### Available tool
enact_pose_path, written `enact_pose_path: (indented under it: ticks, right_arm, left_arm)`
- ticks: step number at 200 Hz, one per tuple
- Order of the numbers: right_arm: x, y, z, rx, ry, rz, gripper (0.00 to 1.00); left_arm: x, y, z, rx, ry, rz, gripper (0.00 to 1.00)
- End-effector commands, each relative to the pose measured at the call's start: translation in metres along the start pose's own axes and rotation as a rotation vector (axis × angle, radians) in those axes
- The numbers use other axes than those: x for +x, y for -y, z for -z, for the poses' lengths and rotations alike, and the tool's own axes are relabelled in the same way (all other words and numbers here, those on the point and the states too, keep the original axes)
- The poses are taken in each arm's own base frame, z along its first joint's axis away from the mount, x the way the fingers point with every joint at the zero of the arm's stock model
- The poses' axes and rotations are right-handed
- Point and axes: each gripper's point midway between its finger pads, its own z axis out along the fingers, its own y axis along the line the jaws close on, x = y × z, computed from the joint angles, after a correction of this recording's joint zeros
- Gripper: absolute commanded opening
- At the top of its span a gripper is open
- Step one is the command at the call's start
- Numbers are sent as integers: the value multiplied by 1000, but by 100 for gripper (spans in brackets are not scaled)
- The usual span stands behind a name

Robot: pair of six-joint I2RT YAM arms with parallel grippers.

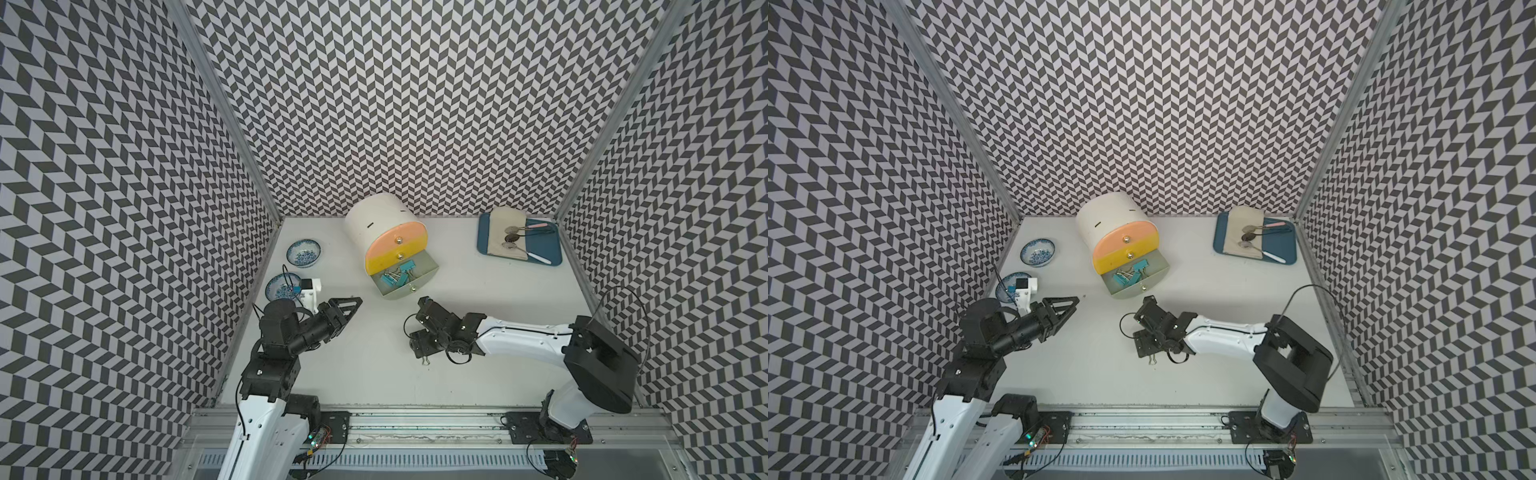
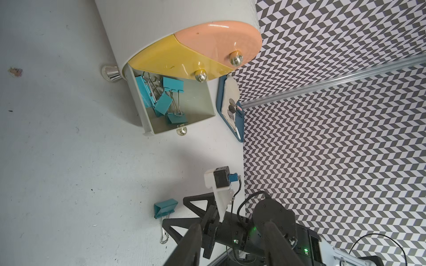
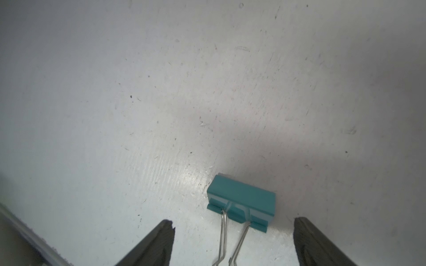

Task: Put the binder clips in the drawer according to color
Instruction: Pick up the binder clip at the center of the board.

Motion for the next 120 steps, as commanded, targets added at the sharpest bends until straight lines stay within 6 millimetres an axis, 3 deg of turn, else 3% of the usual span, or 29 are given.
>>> enact_pose_path:
  ticks: [1,33,66,120]
  right_arm:
    - [-9,-3,-5,18,15,-17,82]
    - [-10,-2,-14,38,3,-28,73]
    - [-5,2,-23,61,-20,-40,69]
    - [-7,3,-25,68,-3,-48,59]
  left_arm:
    - [-4,3,0,17,16,-28,48]
    - [-3,2,0,15,12,-30,48]
    - [-1,0,-1,13,3,-29,48]
    - [1,-4,-3,9,-7,-25,48]
